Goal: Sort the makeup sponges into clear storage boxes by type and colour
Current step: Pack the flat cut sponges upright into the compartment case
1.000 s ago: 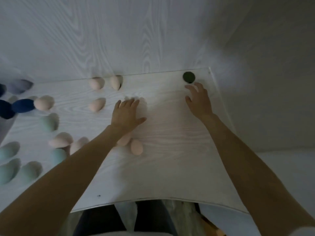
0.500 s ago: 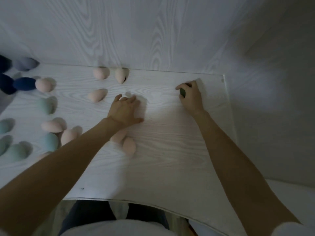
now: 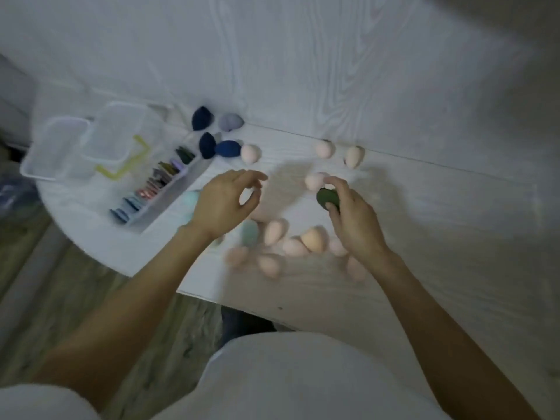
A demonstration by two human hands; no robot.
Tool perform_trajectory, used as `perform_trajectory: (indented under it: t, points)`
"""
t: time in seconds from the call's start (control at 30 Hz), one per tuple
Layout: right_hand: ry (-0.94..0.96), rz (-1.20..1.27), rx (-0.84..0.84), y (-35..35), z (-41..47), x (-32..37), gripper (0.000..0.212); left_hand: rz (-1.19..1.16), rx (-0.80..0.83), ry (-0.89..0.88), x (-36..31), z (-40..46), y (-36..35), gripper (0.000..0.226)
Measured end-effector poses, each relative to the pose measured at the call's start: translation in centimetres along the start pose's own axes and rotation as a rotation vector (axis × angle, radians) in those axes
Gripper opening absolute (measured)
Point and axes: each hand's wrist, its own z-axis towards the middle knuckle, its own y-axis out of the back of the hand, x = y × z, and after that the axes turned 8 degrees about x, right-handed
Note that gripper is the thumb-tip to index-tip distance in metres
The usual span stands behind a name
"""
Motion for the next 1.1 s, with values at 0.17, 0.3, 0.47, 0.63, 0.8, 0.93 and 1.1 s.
perform_trajectory:
  t: [0.17,0.3,0.47,0.63,0.8,0.93,1.1]
  points:
    - [0.041,0.131,-0.016,-5.6,6.0,6.4,0.025,0.025,0.009,0.235,11.7,-3.3,4.0,0.022]
    - [-0.066,0.211,-0.075,-9.6,10.5,10.6,0.022,0.058,0.138,0.225,19.4,-1.7,5.6,0.033]
    - [-0.173,0.246,-0.163,-12.8,14.3,14.1,0.016,0.141,0.325,0.074,23.5,2.2,5.4,0.043]
    - [-0.292,0.337,-0.244,-13.7,17.4,16.3,0.017,0.188,0.389,-0.098,25.3,3.4,4.5,0.037]
    - [-0.320,0.318,-0.256,-15.0,20.0,17.3,0.016,0.196,0.305,-0.196,27.1,3.1,3.4,0.031]
    - [-0.260,0.121,-0.174,-17.2,21.8,17.9,0.013,0.188,0.243,-0.191,27.7,2.9,2.7,0.031]
    - [-0.167,-0.377,-0.061,-19.1,23.0,17.9,0.012,0.152,0.186,-0.188,28.0,2.6,2.3,0.028]
